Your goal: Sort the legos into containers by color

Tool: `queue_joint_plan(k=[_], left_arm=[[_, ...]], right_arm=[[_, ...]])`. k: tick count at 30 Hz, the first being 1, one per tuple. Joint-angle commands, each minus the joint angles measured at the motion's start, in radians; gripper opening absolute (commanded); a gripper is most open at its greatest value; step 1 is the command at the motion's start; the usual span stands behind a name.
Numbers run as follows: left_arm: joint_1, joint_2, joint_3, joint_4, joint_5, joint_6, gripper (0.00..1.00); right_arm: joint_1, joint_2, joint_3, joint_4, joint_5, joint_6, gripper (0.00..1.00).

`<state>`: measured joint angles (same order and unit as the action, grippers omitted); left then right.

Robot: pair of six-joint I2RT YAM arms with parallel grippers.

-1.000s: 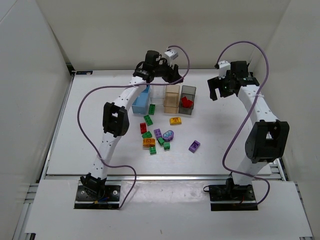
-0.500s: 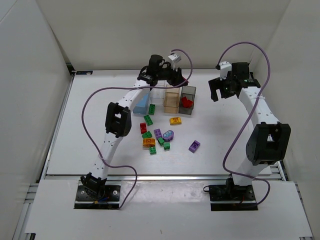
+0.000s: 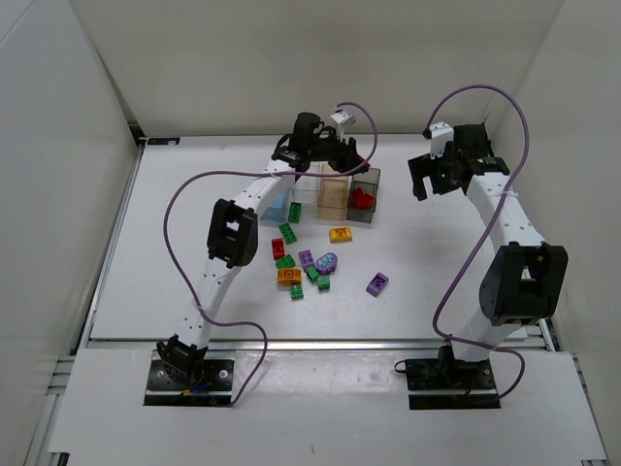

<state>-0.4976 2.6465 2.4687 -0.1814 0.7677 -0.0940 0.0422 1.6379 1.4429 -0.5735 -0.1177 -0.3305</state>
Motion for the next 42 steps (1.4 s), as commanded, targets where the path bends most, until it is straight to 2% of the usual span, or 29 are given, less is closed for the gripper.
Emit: queue_joint_plan(k=[1, 5, 8, 9, 16, 17, 21, 24, 26, 27, 28, 30, 31, 33, 34, 38, 41, 42], left_arm=[[-0.012, -0.008, -0.011, 0.033, 0.001, -0.015, 0.59], [-0.018, -0.010, -0.011, 0.036, -0.019, -0.013, 0.71], [-0.019, -0.010, -0.013, 0.057, -0.021, -0.019, 0.76], [-0.019, -0.010, -0.014, 0.063, -0.024, -0.023, 0.83], [-0.021, -0.019, 0.002, 0.082, -0.001, -0.049, 0.94], [-0.024, -0.023, 0.003, 0.077, -0.001, -0.050, 0.99], [-0.021, -0.036, 0.048, 0.054, -0.039, -0.061, 0.99], [0.004, -0.104, 0.082, -0.025, -0.051, -0.058, 0.98], [0.019, -0.172, 0.029, -0.081, -0.067, -0.033, 0.95], [0.027, -0.256, 0.000, -0.123, -0.083, 0.018, 0.93], [0.043, -0.307, -0.076, -0.197, -0.096, 0.046, 0.92], [0.060, -0.456, -0.173, -0.274, -0.165, 0.138, 0.90], [0.067, -0.509, -0.276, -0.341, -0.204, 0.164, 0.89], [0.103, -0.650, -0.377, -0.391, -0.300, 0.187, 0.84], [0.120, -0.695, -0.478, -0.412, -0.330, 0.166, 0.83], [0.217, -0.923, -0.712, -0.559, -0.431, 0.099, 0.81], [0.214, -1.064, -0.896, -0.592, -0.476, 0.100, 0.81], [0.205, -1.097, -0.991, -0.589, -0.529, 0.050, 0.81]], right_arm=[[-0.007, -0.043, -0.006, 0.024, 0.003, -0.012, 0.98], [-0.007, -0.041, -0.009, 0.026, -0.002, -0.012, 0.98], [-0.007, -0.041, -0.012, 0.032, -0.007, -0.010, 0.98], [-0.007, -0.041, -0.015, 0.032, -0.008, -0.010, 0.98], [-0.004, -0.044, -0.024, 0.035, -0.022, -0.007, 0.98], [-0.007, -0.046, -0.026, 0.035, -0.025, -0.007, 0.98], [-0.007, -0.046, -0.029, 0.040, -0.025, -0.007, 0.98], [-0.007, -0.047, -0.035, 0.041, -0.026, -0.008, 0.98], [-0.007, -0.049, -0.038, 0.040, -0.031, -0.008, 0.98], [-0.007, -0.052, -0.039, 0.041, -0.034, -0.007, 0.98], [-0.007, -0.053, -0.042, 0.040, -0.039, -0.005, 0.98], [-0.007, -0.053, -0.041, 0.038, -0.057, -0.001, 0.98], [-0.007, -0.052, -0.042, 0.037, -0.062, 0.007, 0.98], [-0.007, -0.052, -0.038, 0.038, -0.071, 0.015, 0.98], [-0.005, -0.049, -0.036, 0.035, -0.074, 0.021, 0.98], [-0.007, -0.030, 0.008, 0.005, -0.085, 0.037, 0.98], [-0.007, -0.020, 0.027, -0.012, -0.083, 0.051, 0.98], [-0.007, -0.016, 0.033, -0.014, -0.082, 0.057, 0.98]])
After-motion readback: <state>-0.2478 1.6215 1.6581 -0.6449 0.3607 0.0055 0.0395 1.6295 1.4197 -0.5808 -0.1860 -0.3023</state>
